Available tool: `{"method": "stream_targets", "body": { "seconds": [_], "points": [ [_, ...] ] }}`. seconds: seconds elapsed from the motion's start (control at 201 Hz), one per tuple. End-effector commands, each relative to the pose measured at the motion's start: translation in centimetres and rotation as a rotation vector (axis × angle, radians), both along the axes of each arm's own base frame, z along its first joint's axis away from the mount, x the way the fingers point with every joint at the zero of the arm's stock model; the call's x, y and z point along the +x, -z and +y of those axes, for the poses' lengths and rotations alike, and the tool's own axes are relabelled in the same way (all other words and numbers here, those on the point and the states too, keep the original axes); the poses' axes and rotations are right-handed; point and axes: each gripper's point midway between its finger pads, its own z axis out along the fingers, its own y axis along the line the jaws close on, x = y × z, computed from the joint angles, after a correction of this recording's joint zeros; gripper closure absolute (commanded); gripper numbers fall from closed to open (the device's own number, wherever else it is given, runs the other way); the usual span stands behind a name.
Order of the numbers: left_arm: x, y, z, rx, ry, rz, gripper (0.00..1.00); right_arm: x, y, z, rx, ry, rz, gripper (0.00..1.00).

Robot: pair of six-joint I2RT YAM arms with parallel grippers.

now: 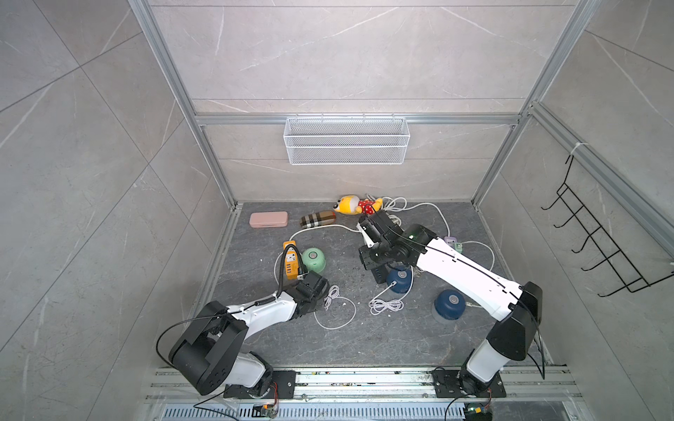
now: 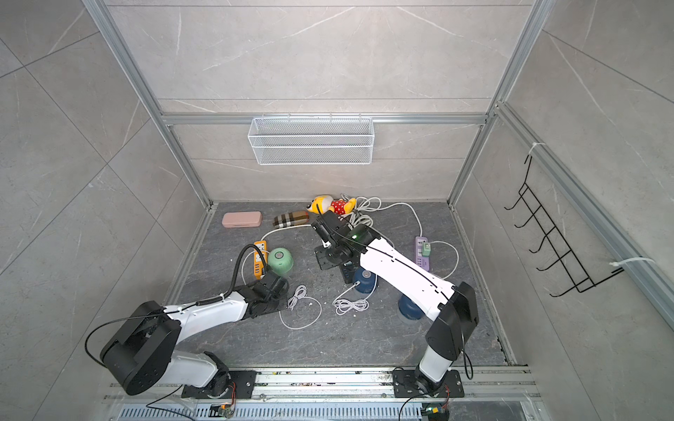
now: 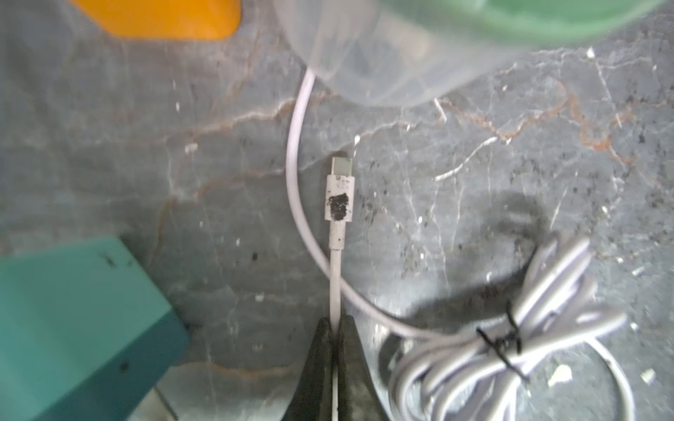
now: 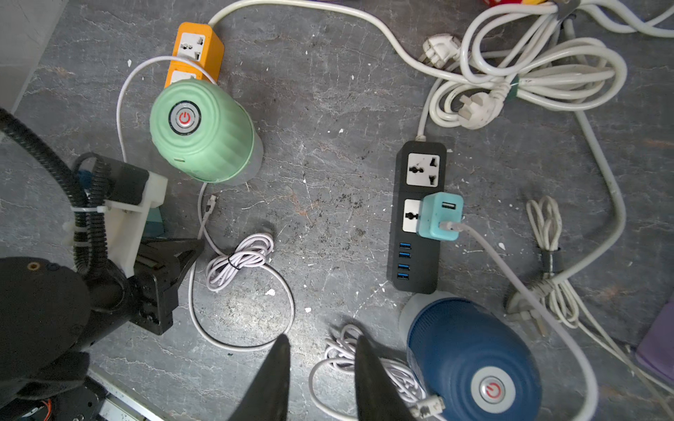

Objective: Charge the cordless meat grinders
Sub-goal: Pick up the charging cable from the center of the board.

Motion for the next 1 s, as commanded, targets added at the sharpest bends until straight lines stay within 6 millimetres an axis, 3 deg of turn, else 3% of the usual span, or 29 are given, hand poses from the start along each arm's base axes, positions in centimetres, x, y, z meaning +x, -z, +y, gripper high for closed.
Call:
{"method": "stream_targets", "body": {
  "seconds": [0.0,0.154,0.329,0.573,0.737,0.996],
  "points": [
    [-2.0,-0.8,0.3,-0.009,0.042,0.038,1.00,-0.3,-1.6,-0.6,0.041,0.020,-0.033,0.68],
    [-2.4,-4.0,-1.4,-0.120,0.136,-0.028,1.00,-1.4,-1.9,-0.4,0.090,-0.002,-0.012,0.68],
    [-2.5,-9.1,-4.0,-0.318,0.242,-0.193,1.00,-3.4,-1.2,0.4,0.202,-0.024,0.057,0.67],
    [-1.7,-14.9,-6.1,-0.492,0.290,-0.363,1.00,-5.4,-0.4,3.7,0.474,-0.038,0.181,0.65],
    [-1.2,-16.9,-6.6,-0.549,0.262,-0.416,1.00,-5.2,0.0,5.6,0.603,-0.024,0.224,0.64],
    [-0.5,-18.1,-7.1,-0.600,0.204,-0.460,1.00,-5.0,0.8,8.5,0.667,-0.035,0.270,0.65]
  ]
}}
